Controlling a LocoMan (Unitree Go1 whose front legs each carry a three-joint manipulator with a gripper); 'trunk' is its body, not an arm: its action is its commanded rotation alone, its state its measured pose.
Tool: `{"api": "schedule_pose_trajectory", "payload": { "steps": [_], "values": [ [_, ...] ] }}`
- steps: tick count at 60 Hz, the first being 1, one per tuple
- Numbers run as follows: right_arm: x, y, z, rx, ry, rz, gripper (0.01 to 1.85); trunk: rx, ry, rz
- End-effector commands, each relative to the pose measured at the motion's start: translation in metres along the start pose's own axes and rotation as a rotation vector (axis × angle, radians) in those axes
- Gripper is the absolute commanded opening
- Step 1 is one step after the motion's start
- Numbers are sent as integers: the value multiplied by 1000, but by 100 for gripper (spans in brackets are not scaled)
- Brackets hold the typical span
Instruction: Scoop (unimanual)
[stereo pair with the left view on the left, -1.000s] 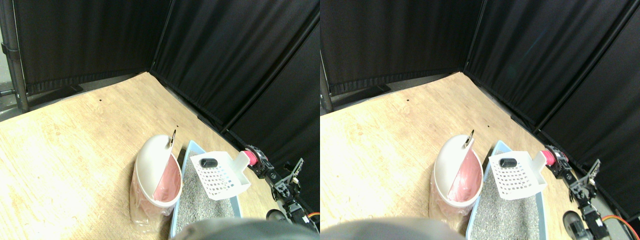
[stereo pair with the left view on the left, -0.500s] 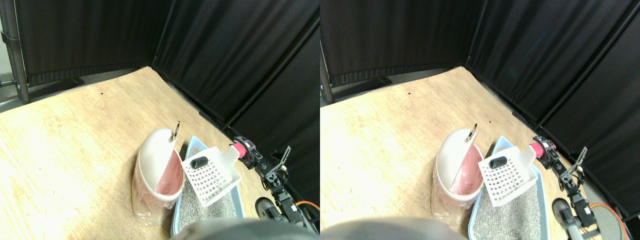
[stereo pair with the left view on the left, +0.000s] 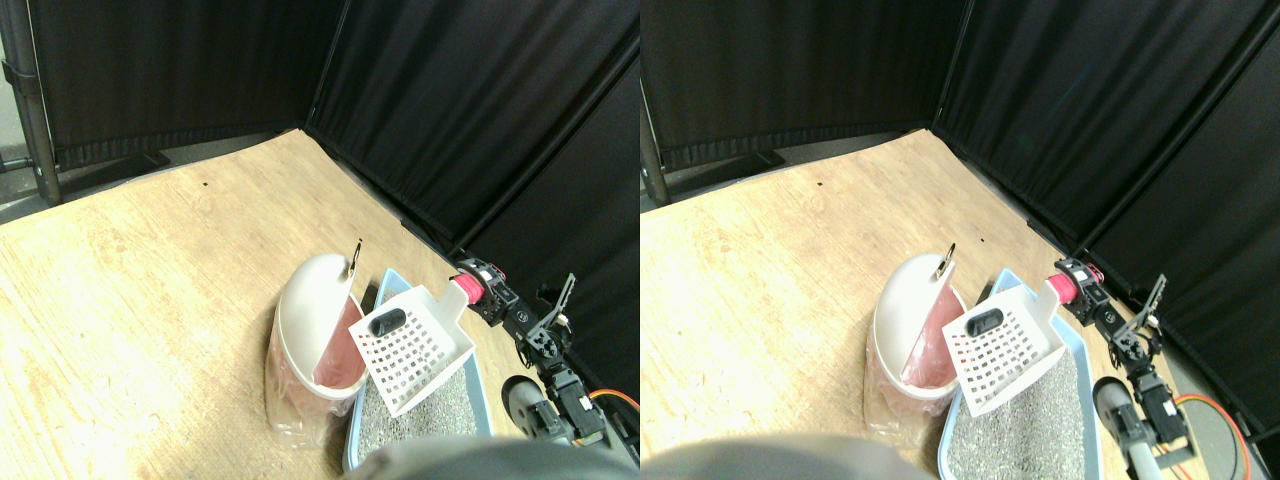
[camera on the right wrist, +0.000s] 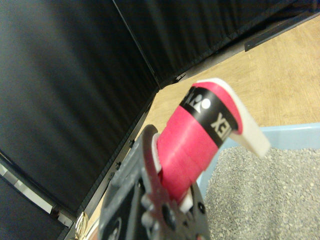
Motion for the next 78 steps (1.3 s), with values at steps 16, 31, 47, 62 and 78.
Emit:
{"api": "schedule_pose_trajectory", "payload": {
  "steps": [16, 31, 47, 62, 78],
  "values": [
    [0, 4, 2, -108, -33, -49, 6, -266, -40, 96],
    [1, 2, 6, -194, -46, -159, 6, -267, -48, 94],
    [4, 0, 18, -256, -59, -187, 6, -267, -55, 90],
    [6, -3, 31, -336, -105, -168, 24, -267, -57, 86],
    [6, -2, 47, -369, -96, -177, 6, -268, -59, 82]
  ]
}}
